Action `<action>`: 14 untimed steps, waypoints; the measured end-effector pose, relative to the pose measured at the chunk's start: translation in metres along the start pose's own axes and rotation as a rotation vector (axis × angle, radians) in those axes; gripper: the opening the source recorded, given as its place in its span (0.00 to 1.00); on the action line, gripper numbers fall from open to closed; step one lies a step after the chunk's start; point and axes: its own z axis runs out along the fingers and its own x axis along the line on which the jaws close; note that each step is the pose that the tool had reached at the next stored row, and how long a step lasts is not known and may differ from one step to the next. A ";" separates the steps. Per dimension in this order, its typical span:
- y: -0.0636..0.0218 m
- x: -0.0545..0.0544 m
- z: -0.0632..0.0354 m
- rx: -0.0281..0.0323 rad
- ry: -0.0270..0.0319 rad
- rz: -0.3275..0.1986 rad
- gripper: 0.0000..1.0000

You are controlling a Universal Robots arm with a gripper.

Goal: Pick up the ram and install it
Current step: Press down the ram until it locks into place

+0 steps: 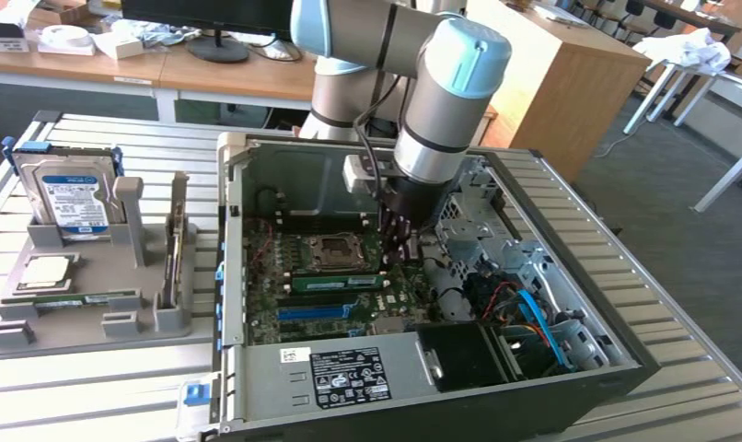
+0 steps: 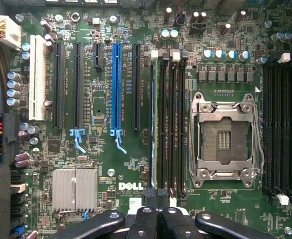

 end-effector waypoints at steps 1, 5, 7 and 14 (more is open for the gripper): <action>0.0000 0.000 0.0000 0.0000 0.0000 0.000 0.10; -0.0003 0.000 0.0001 0.0001 -0.0002 0.000 0.10; -0.0020 0.000 0.0001 0.0001 -0.0003 0.000 0.10; -0.0079 0.000 0.0003 0.0001 -0.0002 0.000 0.10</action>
